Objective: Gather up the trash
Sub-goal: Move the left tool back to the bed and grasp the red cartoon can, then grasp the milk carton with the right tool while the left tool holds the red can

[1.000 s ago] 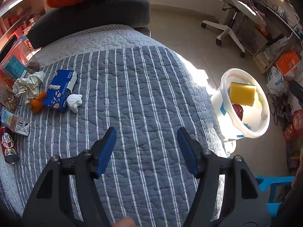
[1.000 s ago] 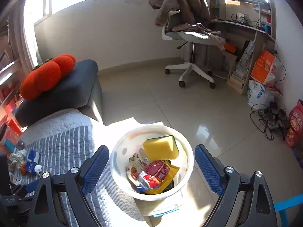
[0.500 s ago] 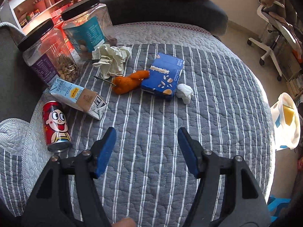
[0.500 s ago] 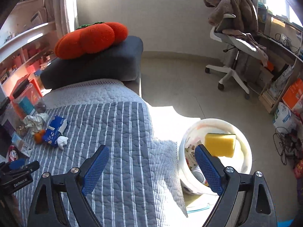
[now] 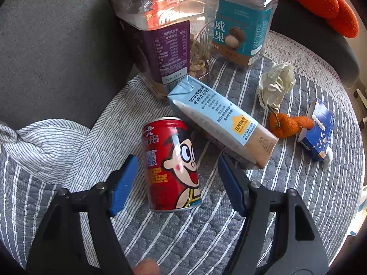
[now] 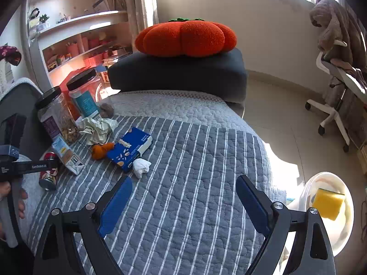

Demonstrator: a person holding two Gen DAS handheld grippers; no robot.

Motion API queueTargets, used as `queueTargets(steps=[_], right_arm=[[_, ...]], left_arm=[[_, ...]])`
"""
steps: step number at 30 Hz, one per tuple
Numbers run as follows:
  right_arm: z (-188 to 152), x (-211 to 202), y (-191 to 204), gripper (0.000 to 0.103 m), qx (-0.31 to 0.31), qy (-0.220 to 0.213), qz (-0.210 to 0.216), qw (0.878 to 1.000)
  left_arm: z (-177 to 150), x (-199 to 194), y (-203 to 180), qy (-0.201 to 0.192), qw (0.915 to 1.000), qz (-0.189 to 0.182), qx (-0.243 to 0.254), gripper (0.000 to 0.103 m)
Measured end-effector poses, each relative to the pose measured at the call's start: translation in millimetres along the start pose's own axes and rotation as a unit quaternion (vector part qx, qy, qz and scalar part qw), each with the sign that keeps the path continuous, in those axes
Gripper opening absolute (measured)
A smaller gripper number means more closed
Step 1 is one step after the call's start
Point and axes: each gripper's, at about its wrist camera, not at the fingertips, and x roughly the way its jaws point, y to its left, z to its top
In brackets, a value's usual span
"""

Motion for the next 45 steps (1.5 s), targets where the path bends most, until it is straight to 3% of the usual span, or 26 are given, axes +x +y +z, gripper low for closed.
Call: queueTargets(steps=[4,6,13,17,20,27,37,39,40,43,45], right_arm=[[-1,9,26,0.093,-0.036,0.006,0.034,0.999],[-2,15,33,0.093,-0.039,0.014,0.053,0.998],[-4,37,50,0.093,-0.035,0.054,0.121,0.991],[1,45,72,0.093,-0.06,0.059,0.152,0.985],[6,57,105,0.093,-0.116,0.062,0.155,0.979],[25,100,190,0.093,-0.204,0.081,0.182,0.958],[24,148,267,0.087,-0.282,0.112,0.183,0.935],[24,156,274,0.079,-0.287,0.121,0.183,0.932],[23,161,277,0.067,-0.291,0.128,0.183,0.93],[23,174,279,0.042,-0.28,0.153,0.187,0.929],[22,178,276,0.041,-0.266,0.16,0.184,0.932]], left_arm=[[4,19,10,0.05,0.9974,-0.04,-0.034,0.07],[6,24,14,0.061,0.9955,-0.055,-0.048,0.054],[0,12,46,0.067,0.9879,-0.112,-0.083,0.054],[-7,-20,55,0.025,0.9938,-0.094,-0.052,0.054],[-6,-42,56,-0.016,0.9969,-0.072,-0.025,0.054],[-2,-69,80,-0.074,0.9964,-0.033,-0.026,0.054],[2,-66,95,-0.073,0.9948,-0.053,-0.049,0.054],[3,-66,97,-0.07,0.9944,-0.058,-0.053,0.054],[3,-66,97,-0.07,0.9943,-0.06,-0.054,0.054],[4,-64,96,-0.067,0.9943,-0.064,-0.053,0.054],[4,-63,94,-0.064,0.9942,-0.068,-0.053,0.054]])
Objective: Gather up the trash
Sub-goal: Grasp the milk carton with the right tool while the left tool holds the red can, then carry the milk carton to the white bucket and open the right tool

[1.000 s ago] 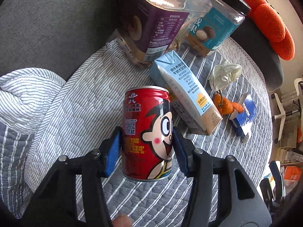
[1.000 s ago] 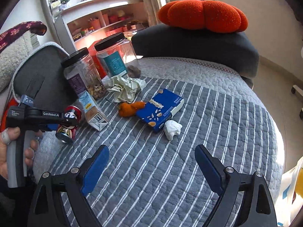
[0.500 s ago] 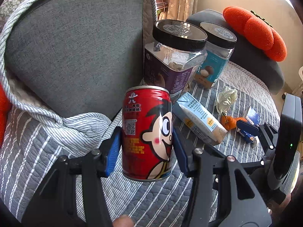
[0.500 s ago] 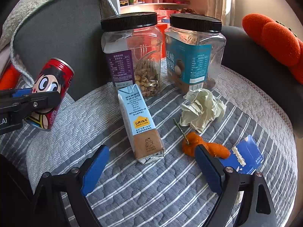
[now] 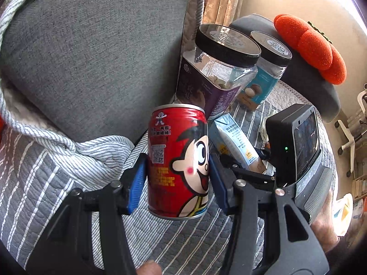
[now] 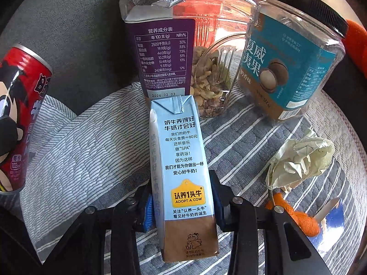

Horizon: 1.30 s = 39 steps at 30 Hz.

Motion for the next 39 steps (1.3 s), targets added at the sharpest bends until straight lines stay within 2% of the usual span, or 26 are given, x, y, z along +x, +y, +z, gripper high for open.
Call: queueTargets(steps=[5,15,20,27,28,33,36,39], right_arm=[[-5,-3,-13,0.041,0.03,-0.008,0.001,1.0],[-34,-44,-32,0.041,0.067,-0.042,-0.004,0.997],[-60,-87,-31,0.041,0.091,-0.066,-0.02,0.993],[-105,-144,-62,0.041,0.137,-0.101,-0.06,0.984],[-104,-152,-66,0.041,0.146,-0.105,-0.068,0.981],[-148,-196,-100,0.041,0.211,-0.135,-0.112,0.962],[-177,-221,-126,0.041,0.254,-0.153,-0.151,0.943],[-210,-253,-156,0.041,0.311,-0.167,-0.184,0.917]], left_arm=[[-1,-2,0,0.001,1.0,-0.002,-0.001,0.054],[-5,-6,-16,0.007,0.9998,-0.016,0.006,0.054],[-11,-10,-28,0.012,0.9994,-0.028,0.015,0.054],[-22,-14,-55,0.015,0.9981,-0.045,0.038,0.054],[-24,-14,-60,0.016,0.9977,-0.051,0.041,0.054],[-33,-14,-85,0.027,0.9949,-0.078,0.058,0.054],[-39,-12,-102,0.03,0.9935,-0.084,0.072,0.054],[-45,-7,-119,0.043,0.9915,-0.092,0.082,0.054]])
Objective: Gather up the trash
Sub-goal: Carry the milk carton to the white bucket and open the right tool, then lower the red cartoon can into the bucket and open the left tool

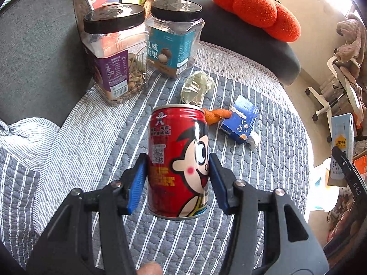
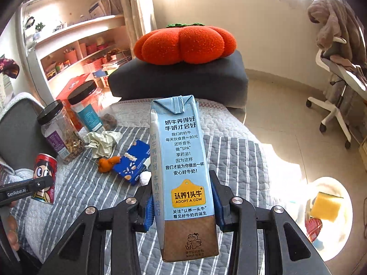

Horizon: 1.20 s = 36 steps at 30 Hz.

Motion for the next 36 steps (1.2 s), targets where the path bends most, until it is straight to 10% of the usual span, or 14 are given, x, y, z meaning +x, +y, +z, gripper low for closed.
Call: queueTargets(steps=[14,22,36], right_arm=[[-57,-44,-230,0.043,0.294,0.004,-0.19,0.937],[-73,-91,-271,0.086,0.349,-0.031,-0.22,0.911],[-95,-152,-307,0.094,0.357,-0.06,-0.283,0.888]], left_arm=[[-31,19,-84,-0.003,0.9963,-0.017,0.084,0.054],[-50,31,-153,0.025,0.9921,-0.074,0.098,0.054],[-68,-3,-345,0.009,0.9602,-0.184,0.209,0.054]])
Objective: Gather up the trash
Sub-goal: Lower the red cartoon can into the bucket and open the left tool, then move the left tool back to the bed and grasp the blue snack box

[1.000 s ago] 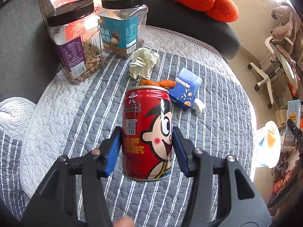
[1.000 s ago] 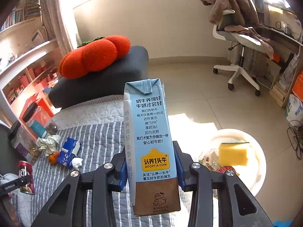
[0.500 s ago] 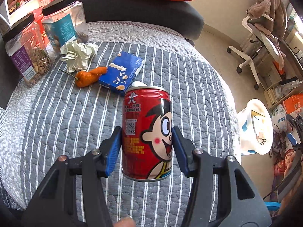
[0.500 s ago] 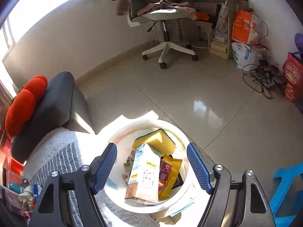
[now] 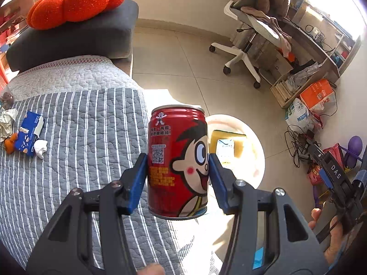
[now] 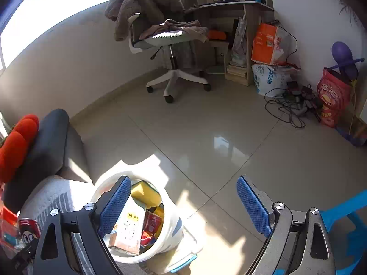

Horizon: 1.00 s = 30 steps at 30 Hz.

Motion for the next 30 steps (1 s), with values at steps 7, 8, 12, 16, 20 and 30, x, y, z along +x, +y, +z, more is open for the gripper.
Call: queueTargets(steps=[7,8,12,16,20,30], right_arm=[[9,-5,-25,0.094,0.031,-0.006,-0.006,0.999],[11,-4,-29,0.094,0.036,-0.006,-0.006,0.999],[14,-6,-41,0.094,0.061,-0.011,-0.005,0.998],[17,-8,-46,0.094,0.069,-0.013,-0.003,0.998],[16,-8,-45,0.094,0.069,-0.014,-0.003,0.997],[8,-9,-4,0.094,0.014,-0.016,0.002,1.0]], left_arm=[[17,18,-56,-0.003,0.9986,-0.018,0.049,0.054],[19,22,-61,-0.002,0.9984,-0.019,0.053,0.054],[22,38,-77,0.012,0.9974,-0.024,0.066,0.054],[22,56,-88,0.049,0.9954,-0.042,0.072,0.054],[17,55,-86,0.052,0.9951,-0.043,0.072,0.059],[9,35,-45,0.038,0.9975,-0.024,0.054,0.062]])
